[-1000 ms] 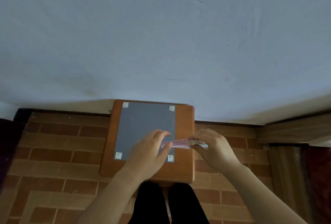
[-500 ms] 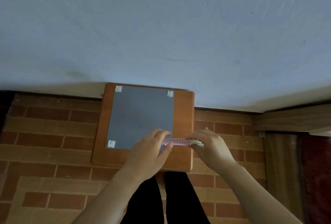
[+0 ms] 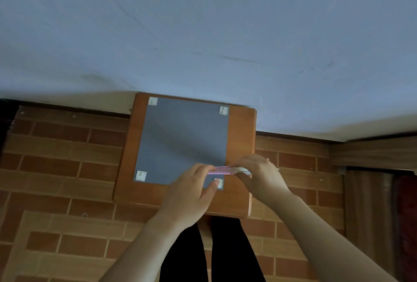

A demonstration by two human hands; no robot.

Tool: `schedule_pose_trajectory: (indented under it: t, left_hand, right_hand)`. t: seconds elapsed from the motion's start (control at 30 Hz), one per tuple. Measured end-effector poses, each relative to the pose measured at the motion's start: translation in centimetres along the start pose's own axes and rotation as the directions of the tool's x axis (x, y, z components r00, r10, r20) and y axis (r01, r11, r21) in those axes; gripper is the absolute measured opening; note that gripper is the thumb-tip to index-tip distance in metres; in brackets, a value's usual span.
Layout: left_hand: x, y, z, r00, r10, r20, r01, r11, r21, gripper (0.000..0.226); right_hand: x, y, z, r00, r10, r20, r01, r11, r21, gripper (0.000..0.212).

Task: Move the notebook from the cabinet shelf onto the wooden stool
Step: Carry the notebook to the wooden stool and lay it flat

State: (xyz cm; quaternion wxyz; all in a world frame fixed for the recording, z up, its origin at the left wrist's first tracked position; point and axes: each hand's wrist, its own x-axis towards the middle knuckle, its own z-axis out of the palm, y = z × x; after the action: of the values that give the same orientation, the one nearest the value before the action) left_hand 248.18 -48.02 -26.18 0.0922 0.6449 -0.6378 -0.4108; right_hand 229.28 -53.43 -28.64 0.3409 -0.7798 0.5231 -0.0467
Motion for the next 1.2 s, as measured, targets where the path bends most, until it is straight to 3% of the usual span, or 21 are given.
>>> schedule_pose_trajectory:
  t: [0.23,0.57,0.73,0.9,1.2]
  left_hand:
    - [1.6,-2.2,0.0,1.000,-0.024,-0.016,0.024,1.000,0.004,0.038]
    - [4.3,-5.7,-0.8,0.999,-0.053,0.008,0.052,0.993,0.102,0.040]
    - [5.6,-5.7,-0.4,0.999,-0.044,0.013,0.042,0.993,0.113,0.040]
    - [6.9,-6.5,0.0,0.998,-0.053,0.022,0.049,0.990,0.129,0.039]
    - [10.1,-7.4,1.2,0.999,-0.027,0.033,0.019,0.978,0.210,0.039]
  right_hand:
    - [4.7,-0.5,0.3,0.997,-0.060,0.043,0.061,0.998,-0.016,0.024]
    - [9.8,0.8,0.6,0.997,0.059,0.049,-0.052,0.988,-0.142,0.043]
    - [12.2,1.6,1.0,0.987,0.020,0.159,0.010,0.983,-0.184,0.054]
    - [14.8,2.6,1.7,0.973,0.039,0.228,0.003,0.984,-0.180,0.052]
    - [12.5,5.0,3.7,0.968,0.109,0.225,-0.081,0.989,-0.126,0.050]
